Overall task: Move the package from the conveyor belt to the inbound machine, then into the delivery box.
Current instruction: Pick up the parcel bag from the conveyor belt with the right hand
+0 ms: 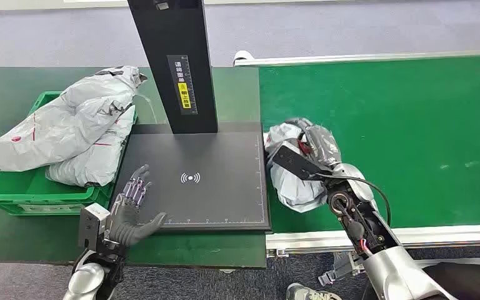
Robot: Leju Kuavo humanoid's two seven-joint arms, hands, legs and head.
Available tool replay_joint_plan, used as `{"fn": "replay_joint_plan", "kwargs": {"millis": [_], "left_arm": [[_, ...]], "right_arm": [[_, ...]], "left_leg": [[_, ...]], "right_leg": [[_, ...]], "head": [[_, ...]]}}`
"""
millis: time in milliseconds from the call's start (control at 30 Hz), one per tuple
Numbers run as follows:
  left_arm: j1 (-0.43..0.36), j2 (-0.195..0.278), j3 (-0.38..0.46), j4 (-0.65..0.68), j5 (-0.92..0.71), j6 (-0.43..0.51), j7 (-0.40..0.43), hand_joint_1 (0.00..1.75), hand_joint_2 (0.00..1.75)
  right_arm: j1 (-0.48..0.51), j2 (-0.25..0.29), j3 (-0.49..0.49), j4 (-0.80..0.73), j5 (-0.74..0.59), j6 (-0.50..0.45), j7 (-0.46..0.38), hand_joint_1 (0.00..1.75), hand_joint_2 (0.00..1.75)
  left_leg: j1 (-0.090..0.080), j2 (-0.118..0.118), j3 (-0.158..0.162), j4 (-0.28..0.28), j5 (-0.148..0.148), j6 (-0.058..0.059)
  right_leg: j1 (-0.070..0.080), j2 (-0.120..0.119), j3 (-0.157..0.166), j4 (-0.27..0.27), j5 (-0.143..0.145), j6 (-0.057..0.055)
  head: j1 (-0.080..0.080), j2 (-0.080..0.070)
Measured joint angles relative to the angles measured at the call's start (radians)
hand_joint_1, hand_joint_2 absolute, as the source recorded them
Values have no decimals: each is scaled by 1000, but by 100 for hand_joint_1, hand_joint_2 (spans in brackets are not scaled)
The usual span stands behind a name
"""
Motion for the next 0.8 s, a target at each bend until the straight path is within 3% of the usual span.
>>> {"fn": "replay_joint_plan", "kwargs": {"millis": [267, 800], "left_arm": [[-58, -16, -1, 23, 6, 9, 0, 0, 175], [-73, -26, -1, 35, 8, 14, -2, 0, 175]], "right_arm": [[72, 98, -112, -221, -90, -105, -162, 175, 175], [112, 132, -157, -309, -109, -129, -193, 175, 175]], "left_leg": [[-1, 1, 0, 0, 0, 0], [-1, 1, 1, 0, 0, 0]], "right_leg": [[-1, 0, 0, 0, 0, 0], [0, 0, 0, 0, 0, 0]], "head": [[0, 0], [0, 0]]}}
